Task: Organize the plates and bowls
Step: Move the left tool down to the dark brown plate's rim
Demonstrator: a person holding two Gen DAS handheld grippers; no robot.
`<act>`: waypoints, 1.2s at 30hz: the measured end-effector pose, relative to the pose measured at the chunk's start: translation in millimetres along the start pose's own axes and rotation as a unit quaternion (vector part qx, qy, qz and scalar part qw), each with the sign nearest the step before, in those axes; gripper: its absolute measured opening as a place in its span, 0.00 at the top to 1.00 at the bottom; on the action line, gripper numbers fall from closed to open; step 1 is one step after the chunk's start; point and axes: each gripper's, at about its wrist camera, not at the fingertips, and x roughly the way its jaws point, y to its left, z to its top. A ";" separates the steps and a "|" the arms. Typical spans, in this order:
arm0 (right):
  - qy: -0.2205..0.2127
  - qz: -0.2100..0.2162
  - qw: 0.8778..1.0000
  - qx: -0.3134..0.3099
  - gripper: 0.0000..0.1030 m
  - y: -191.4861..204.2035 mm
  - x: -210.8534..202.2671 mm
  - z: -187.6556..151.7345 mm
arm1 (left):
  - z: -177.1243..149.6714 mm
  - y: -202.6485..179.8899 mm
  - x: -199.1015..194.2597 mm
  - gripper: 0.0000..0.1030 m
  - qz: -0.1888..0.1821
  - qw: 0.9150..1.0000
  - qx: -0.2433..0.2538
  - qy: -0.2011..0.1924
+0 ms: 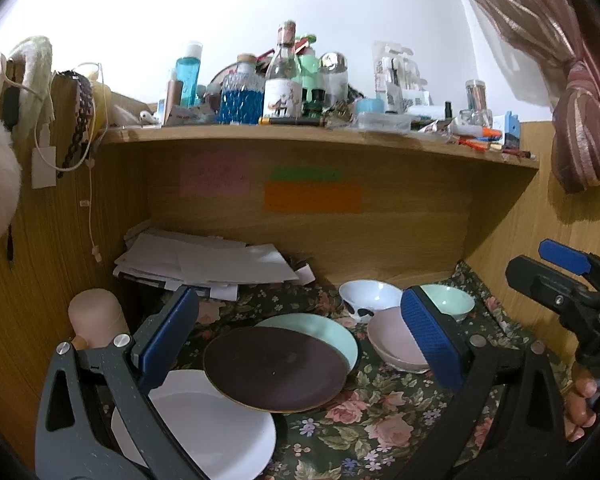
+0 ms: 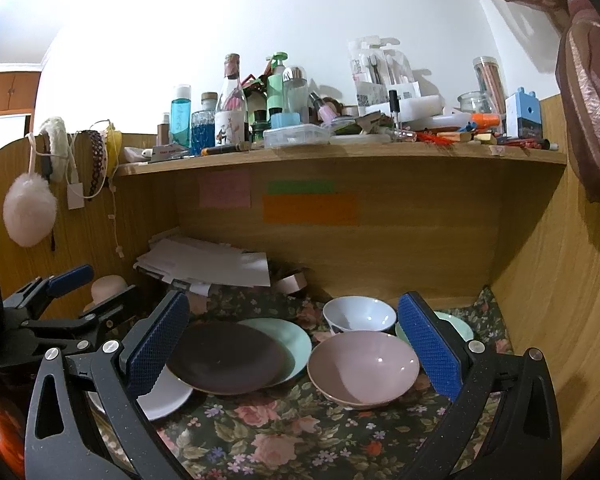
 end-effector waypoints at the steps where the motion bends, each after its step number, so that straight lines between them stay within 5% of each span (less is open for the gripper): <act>1: 0.002 0.000 1.000 0.002 0.00 -0.6 2.8 -0.3 | -0.7 2.0 3.4 0.00 -0.002 1.000 -0.001 0.006; 19: 0.112 0.045 0.992 -0.032 0.00 1.6 98.7 -21.7 | -27.4 70.3 65.9 0.01 0.050 0.992 0.012 0.113; 26: 0.184 0.075 0.979 -0.051 0.00 9.3 153.7 -38.6 | -45.7 94.9 105.1 0.19 0.053 0.980 -0.010 0.190; 36: 0.303 0.101 0.945 -0.065 0.27 16.4 229.2 -63.3 | -69.6 109.6 149.1 0.22 0.036 0.965 -0.035 0.258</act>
